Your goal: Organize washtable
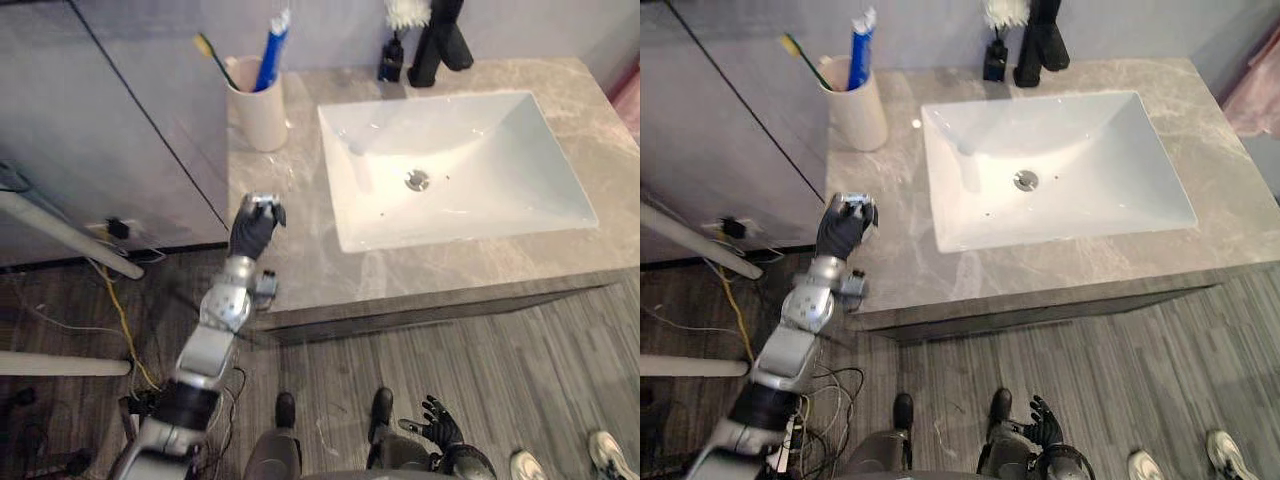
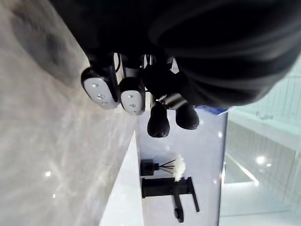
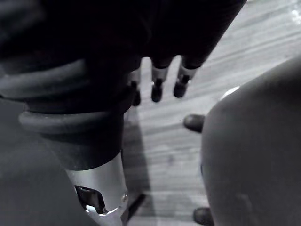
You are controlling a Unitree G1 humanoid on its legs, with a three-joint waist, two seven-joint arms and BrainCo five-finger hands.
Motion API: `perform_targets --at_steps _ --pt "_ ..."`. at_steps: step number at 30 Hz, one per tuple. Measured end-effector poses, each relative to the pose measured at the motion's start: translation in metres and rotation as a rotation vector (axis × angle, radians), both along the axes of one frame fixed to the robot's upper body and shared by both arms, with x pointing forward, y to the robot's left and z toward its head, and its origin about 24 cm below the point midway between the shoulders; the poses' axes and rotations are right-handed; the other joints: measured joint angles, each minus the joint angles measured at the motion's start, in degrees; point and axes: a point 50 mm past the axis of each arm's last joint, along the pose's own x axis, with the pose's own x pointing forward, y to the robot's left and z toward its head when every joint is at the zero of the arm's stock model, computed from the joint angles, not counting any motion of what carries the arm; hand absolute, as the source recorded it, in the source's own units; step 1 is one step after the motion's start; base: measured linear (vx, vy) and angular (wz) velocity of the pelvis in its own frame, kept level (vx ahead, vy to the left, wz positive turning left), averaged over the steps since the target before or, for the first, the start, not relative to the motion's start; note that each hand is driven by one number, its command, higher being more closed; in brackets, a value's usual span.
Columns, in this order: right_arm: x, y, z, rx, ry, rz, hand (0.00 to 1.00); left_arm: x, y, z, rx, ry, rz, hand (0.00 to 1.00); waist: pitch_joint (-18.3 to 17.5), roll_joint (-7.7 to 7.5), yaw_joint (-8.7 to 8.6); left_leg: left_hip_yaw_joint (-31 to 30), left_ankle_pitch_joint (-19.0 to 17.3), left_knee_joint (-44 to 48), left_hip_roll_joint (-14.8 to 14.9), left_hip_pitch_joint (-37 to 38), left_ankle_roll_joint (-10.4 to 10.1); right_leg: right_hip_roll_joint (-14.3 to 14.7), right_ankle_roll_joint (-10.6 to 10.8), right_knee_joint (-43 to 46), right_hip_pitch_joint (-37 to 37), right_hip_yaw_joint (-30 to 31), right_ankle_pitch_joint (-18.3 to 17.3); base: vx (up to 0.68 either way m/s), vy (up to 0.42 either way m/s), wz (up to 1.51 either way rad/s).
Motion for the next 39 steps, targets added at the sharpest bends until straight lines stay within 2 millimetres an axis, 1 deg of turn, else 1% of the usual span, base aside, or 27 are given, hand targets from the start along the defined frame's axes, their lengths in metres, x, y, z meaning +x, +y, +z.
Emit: perform_targets --at_steps 1,2,4,5,6,8,10,12,15,18,22,26,34,39 --pt "-0.004 -0.002 -0.002 -0.006 0.022 0.002 0.00 -0.011 0.000 -0.009 -0.028 0.026 0.000 1.00 -1.21 0.50 0.74 -0.12 -0.05 -0.14 0.12 0.83 -0.06 0.11 -0.04 0.00 0.82 -0.12 -0.24 -0.01 -0.027 0.12" --pt "-0.008 -0.004 -0.004 -0.010 0.040 0.002 0.00 -0.022 0.000 -0.017 -0.056 0.051 0.006 1.00 -2.51 1.13 0.84 -0.70 -0.05 -0.18 0.13 1.34 -0.07 0.14 -0.06 0.00 1.70 -0.81 -0.45 -0.01 -0.028 0.17" --pt "-0.012 -0.006 -0.006 -0.016 0.060 0.001 0.00 -0.035 0.000 -0.027 -0.100 0.089 0.003 1.00 -3.85 1.77 1.12 -1.37 -0.05 -0.40 0.12 2.57 -0.07 0.15 -0.18 -0.01 3.20 -1.72 -0.99 -0.01 -0.018 0.19" --pt "-0.014 -0.006 -0.008 -0.017 0.072 0.000 0.00 -0.039 0.000 -0.030 -0.113 0.102 0.006 1.00 -4.39 1.89 1.51 -1.40 -0.04 -0.68 0.15 3.14 -0.08 0.19 -0.14 -0.01 3.63 -1.84 -1.06 -0.02 -0.017 0.09" --pt "-0.019 -0.007 -0.010 -0.017 0.097 -0.004 0.00 -0.046 -0.001 -0.035 -0.139 0.125 0.008 1.00 -5.75 1.89 2.01 -1.45 0.03 -1.36 0.16 3.77 -0.12 0.17 0.26 -0.01 3.99 -2.09 -1.39 -0.02 -0.017 0.13" --pt "-0.023 -0.006 -0.013 -0.015 0.122 -0.006 0.00 -0.053 -0.001 -0.042 -0.161 0.156 0.005 1.00 -7.13 1.78 1.95 -2.50 0.28 -1.86 0.07 4.29 -0.47 0.12 0.36 -0.01 4.95 -3.20 -1.65 -0.01 -0.012 0.26" --pt "-0.028 -0.005 -0.016 -0.010 0.150 -0.008 0.00 -0.058 -0.001 -0.048 -0.175 0.187 -0.003 1.00 -7.93 1.29 2.00 -4.20 0.64 -2.11 -0.06 4.97 -0.69 0.09 0.53 -0.02 6.54 -4.92 -2.00 -0.03 -0.012 0.36" --pt "-0.030 -0.004 -0.017 -0.009 0.163 -0.008 0.00 -0.061 -0.001 -0.051 -0.186 0.201 0.000 1.00 -8.51 0.98 2.04 -4.56 0.88 -2.35 -0.08 4.94 -0.68 0.07 0.59 -0.02 6.68 -5.59 -2.12 -0.02 -0.012 0.25" --pt "-0.032 -0.002 -0.019 -0.003 0.179 -0.011 0.00 -0.065 -0.002 -0.056 -0.219 0.231 -0.019 1.00 -9.15 0.43 2.01 -6.27 2.46 -4.19 -0.24 5.21 -0.55 0.03 1.25 -0.02 7.23 -7.05 -2.33 0.00 -0.014 0.30" --pt "-0.033 -0.002 -0.020 -0.001 0.190 -0.014 0.00 -0.070 -0.002 -0.061 -0.241 0.263 -0.026 1.00 -9.25 0.37 2.04 -7.27 2.50 -4.63 -0.42 6.35 -0.57 -0.03 1.29 -0.01 8.64 -7.89 -2.43 0.02 -0.006 0.17" --pt "-0.031 -0.001 -0.020 0.001 0.190 -0.013 0.00 -0.070 -0.004 -0.062 -0.242 0.269 -0.042 1.00 -9.34 0.29 1.92 -7.29 2.89 -5.65 -0.50 7.03 -0.47 -0.13 1.34 -0.01 8.82 -7.90 -2.52 0.00 0.000 0.01" --pt "-0.032 0.000 -0.021 0.006 0.196 -0.024 0.00 -0.070 -0.006 -0.066 -0.251 0.293 -0.039 1.00 -9.64 -0.07 1.93 -7.39 2.96 -5.82 -0.72 7.11 -0.38 -0.35 1.42 -0.01 8.84 -7.94 -2.58 0.00 0.000 0.00" --pt "-0.033 0.004 -0.022 0.015 0.201 -0.023 0.00 -0.070 -0.012 -0.067 -0.256 0.300 -0.069 1.00 -10.06 -0.61 1.80 -7.15 3.05 -6.05 -1.04 7.18 -0.24 -0.75 1.46 -0.01 8.62 -7.80 -2.59 0.00 0.000 -0.01" --pt "-0.033 0.004 -0.022 0.016 0.200 -0.022 0.00 -0.071 -0.016 -0.067 -0.254 0.304 -0.101 1.00 -10.07 -0.61 1.70 -6.81 3.05 -6.16 -1.02 7.16 -0.24 -0.76 1.47 -0.02 8.37 -7.62 -2.59 0.00 -0.002 -0.02"
